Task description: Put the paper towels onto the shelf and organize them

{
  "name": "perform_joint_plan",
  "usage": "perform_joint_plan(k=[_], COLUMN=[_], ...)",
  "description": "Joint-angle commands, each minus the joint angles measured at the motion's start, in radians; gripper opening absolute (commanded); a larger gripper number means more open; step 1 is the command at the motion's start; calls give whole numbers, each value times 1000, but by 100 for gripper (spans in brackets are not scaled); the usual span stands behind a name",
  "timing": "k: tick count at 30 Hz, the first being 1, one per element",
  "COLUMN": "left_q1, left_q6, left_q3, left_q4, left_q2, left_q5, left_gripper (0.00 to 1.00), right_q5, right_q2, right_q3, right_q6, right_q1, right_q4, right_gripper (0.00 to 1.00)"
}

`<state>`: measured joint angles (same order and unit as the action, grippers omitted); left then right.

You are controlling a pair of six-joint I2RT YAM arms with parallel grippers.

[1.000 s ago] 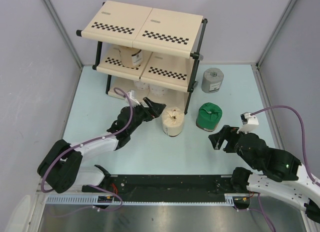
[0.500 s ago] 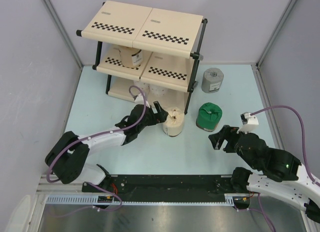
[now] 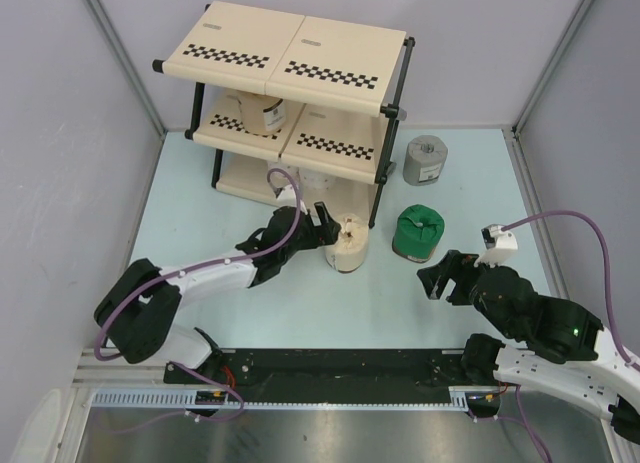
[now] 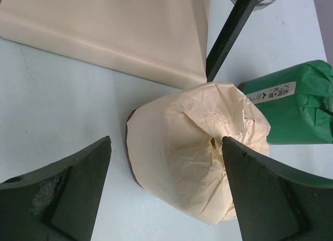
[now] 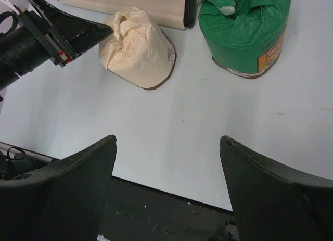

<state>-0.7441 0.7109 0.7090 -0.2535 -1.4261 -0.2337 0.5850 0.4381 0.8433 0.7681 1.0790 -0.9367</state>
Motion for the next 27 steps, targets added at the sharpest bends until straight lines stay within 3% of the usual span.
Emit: perform_joint_plan(k=[1,19,27], left_q1=[-17,-43,-51], left_q6=[-33,-70,-80], left_q3=[46,182,231], left_q4=[19,177,246], left_q2=[-13,-114,-146], left_q5=[-12,-12,-36], left_gripper=[92,88,76], right_q5=[33,39,42], right_q2=[-6,-2,-2], right_q3=[2,2,0], right_q6=[13,16,17], right_q1=[7,16,19], right_q4=[9,7,7], right_gripper=[85,85,85])
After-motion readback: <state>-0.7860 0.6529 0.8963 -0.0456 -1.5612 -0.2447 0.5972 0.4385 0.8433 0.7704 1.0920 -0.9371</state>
